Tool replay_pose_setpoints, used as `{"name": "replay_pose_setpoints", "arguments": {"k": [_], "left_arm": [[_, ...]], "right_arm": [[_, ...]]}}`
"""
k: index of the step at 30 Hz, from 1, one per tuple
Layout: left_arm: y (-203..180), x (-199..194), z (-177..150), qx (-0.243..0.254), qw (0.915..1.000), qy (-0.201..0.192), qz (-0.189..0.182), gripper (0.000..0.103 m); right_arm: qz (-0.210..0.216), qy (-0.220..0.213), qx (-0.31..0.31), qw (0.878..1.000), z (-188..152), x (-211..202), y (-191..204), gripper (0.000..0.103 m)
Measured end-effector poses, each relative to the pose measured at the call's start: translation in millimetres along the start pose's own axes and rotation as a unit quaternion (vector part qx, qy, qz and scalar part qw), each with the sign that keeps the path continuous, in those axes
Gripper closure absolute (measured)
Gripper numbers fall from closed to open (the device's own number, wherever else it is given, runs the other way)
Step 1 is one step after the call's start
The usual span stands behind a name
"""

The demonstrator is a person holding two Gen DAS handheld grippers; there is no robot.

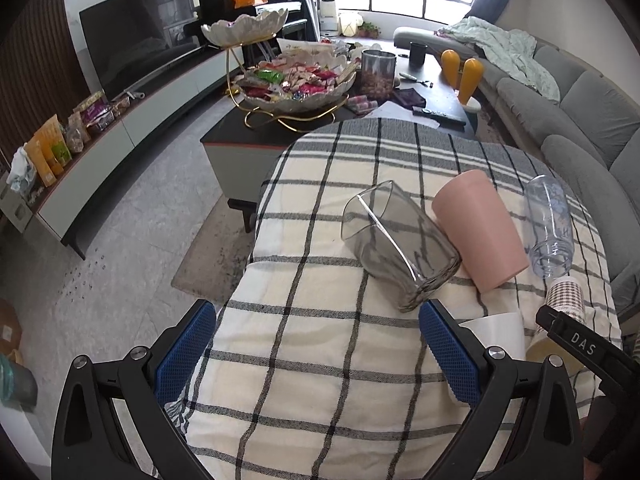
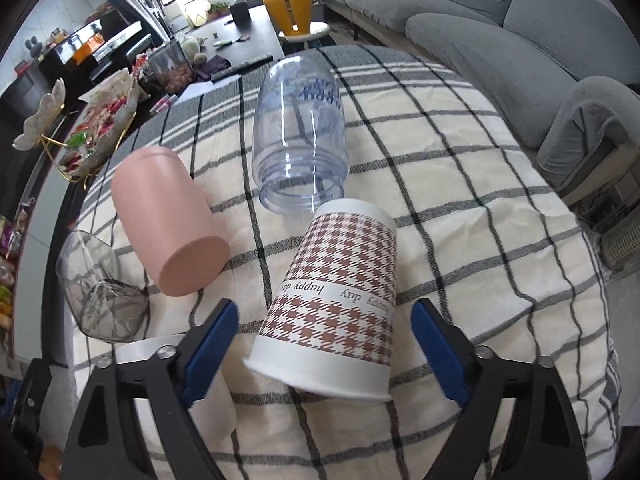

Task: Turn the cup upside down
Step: 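Move the right gripper to the houndstooth paper cup and grasp its body, then lift the paper cup with the right gripper while the left gripper approaches it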

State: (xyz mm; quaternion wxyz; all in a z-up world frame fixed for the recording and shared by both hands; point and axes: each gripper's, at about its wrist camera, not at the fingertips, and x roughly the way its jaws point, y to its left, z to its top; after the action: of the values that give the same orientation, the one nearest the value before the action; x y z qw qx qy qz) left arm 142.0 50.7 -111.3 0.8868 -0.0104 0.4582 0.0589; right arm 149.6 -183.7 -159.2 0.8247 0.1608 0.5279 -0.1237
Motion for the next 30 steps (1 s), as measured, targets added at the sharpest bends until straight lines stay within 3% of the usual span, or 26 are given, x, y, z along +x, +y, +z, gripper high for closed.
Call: {"name": "replay_pose_setpoints", "arguments": {"k": [4, 15, 22, 30], "left_arm": [[1.4, 2.3, -3.1, -0.001, 1.0, 0.005, -0.001, 0.0], [7.8, -23.8, -16.9, -0.001, 0.9998, 0.011, -0.016, 0.0], [29.4, -63.7, -44.7, -0.003, 0.9997, 0.011, -0.019, 0.0], [64.1, -89.4, -77.1, -0.018, 0.9997, 0.013, -0.007, 0.0]], "right_arm": [[0.008, 0.004, 0.0, 1.0, -3.3, 4.6, -0.5, 0.037], [0.029, -0.022, -0.03, 0.999, -11.9, -44.2, 0.8, 0.038], [0.058, -0.003, -0.091, 0.994, -55.1, -82.5, 17.9, 0.038], [0.08, 0.028, -0.169, 0.982, -112.1, -89.2, 55.4, 0.038]]}}
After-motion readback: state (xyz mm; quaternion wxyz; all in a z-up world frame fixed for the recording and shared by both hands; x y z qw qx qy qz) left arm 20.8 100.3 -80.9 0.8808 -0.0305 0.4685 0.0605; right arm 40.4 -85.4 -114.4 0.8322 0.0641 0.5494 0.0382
